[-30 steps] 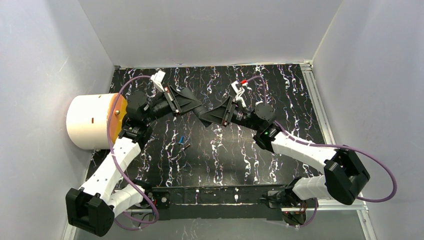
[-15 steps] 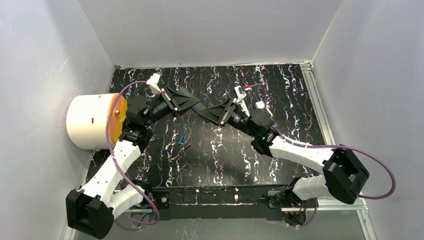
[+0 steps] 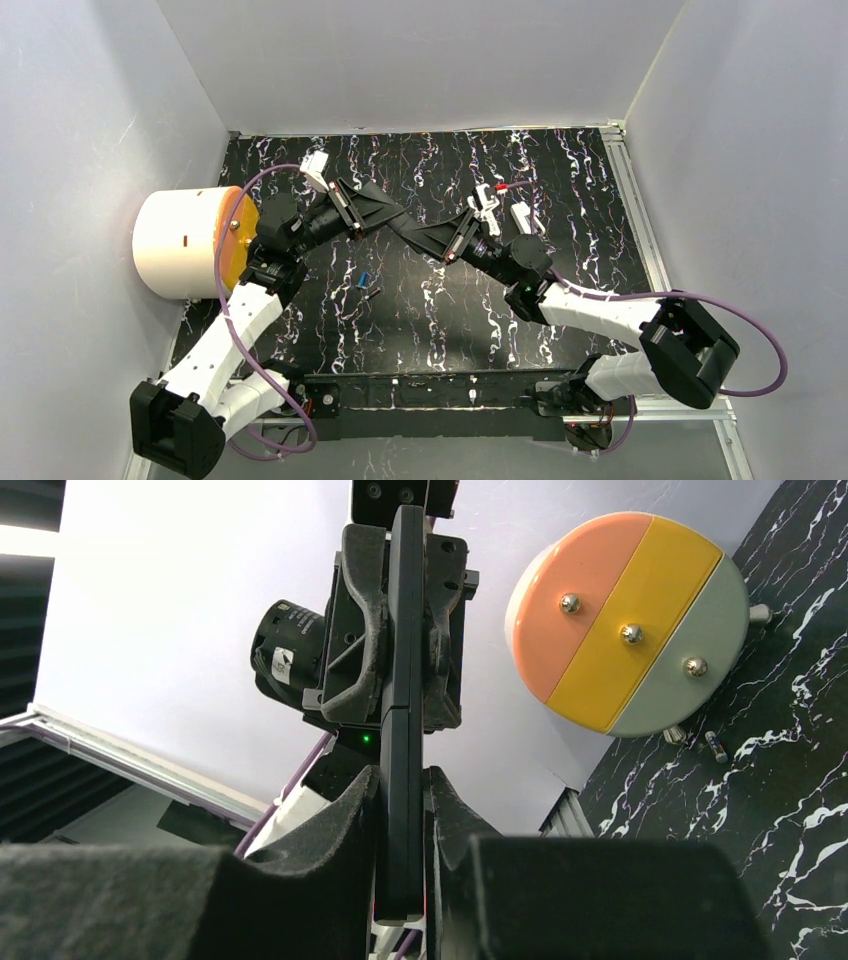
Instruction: Load the batteries into the remote control
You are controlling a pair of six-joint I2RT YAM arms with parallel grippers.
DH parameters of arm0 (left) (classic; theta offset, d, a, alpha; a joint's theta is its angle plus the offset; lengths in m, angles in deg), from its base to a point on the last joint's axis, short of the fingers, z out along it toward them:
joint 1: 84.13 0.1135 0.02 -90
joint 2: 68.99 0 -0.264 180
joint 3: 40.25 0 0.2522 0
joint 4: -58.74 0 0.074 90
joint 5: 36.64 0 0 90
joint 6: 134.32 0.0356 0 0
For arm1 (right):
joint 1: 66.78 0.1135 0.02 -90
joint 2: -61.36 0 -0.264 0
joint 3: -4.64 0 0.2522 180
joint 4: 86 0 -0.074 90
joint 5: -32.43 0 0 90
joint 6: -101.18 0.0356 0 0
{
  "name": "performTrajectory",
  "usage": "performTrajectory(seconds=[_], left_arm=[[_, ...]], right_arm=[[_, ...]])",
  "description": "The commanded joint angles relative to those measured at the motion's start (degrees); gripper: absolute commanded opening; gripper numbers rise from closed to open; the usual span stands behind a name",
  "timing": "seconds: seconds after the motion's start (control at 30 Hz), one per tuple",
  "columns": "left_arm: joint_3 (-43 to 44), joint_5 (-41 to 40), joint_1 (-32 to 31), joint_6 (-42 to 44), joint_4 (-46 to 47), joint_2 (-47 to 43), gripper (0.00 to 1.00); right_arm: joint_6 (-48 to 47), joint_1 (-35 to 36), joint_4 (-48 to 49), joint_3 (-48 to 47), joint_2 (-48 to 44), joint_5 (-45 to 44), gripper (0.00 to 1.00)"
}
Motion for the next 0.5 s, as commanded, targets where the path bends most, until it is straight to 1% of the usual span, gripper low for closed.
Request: performTrajectory(seconds=[0.0,0.1,0.2,0.33,0.47], left_arm=[[1.2,-8.6,2.5,-0.3,8.1,-5.4,0.00],[-0.7,-13.1,2.6,0.5,8.1,-7.7,0.00],[-2.8,-16.5,2.7,1.8,8.2,-9.9,0.00],[-4.2,-14.9,2.7,1.3,8.1,-9.4,0.00],[-5.2,-11.8,2.8,0.4,8.1,-7.4,0.00]], right_arm=[[-5.3,-0.9,0.3,5.1,-1.1,1.3,0.12],[-7.2,-1.0,2.0,6.0,-1.1,3.4,0.12],[-6.8,-1.1,4.6,6.2,-0.4,4.0,0.13],[-5.0,-1.2,3.3,2.8,1.6,4.2,0.13],[-4.3,-1.1,-4.4,-2.3,3.3,3.6,0.13]])
